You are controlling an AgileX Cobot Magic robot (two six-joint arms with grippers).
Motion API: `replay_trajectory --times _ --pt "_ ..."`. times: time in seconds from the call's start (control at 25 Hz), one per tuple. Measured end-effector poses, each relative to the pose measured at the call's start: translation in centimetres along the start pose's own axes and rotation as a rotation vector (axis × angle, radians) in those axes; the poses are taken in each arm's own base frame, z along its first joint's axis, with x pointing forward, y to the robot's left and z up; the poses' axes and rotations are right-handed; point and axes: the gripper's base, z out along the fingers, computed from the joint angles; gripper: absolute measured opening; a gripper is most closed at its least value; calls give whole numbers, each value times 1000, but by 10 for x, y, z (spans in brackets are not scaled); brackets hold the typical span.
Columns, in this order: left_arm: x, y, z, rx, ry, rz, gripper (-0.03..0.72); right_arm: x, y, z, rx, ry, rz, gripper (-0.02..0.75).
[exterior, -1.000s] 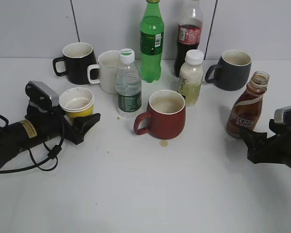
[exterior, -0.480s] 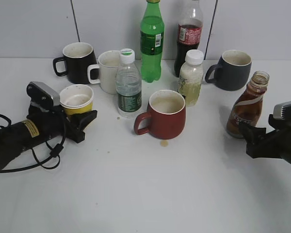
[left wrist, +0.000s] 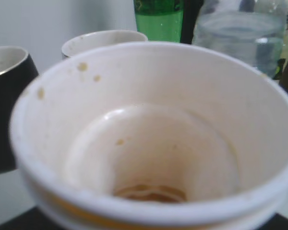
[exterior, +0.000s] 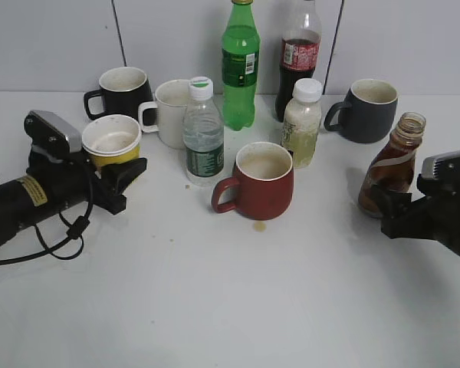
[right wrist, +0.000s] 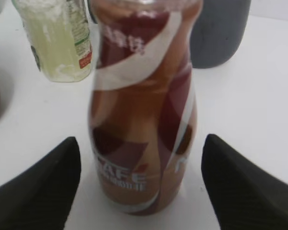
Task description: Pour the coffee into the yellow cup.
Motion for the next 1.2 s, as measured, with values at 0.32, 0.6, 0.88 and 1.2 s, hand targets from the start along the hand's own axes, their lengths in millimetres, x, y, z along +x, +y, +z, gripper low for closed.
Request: replay_trajectory --times 0.32,0.6,0.88,1.2 --pt "-24 -15 -15 110 -35 28 386 7 -3 30 -2 -3 31 589" --pt "-30 -28 -19 261 -27 14 386 15 -4 51 -11 0 33 589" --pt "-29 -44 -18 369 -5 -2 384 15 -3 54 -24 -6 29 503" --pt "-33 -77 -10 469 -5 6 383 -5 5 49 -126 -45 -22 503"
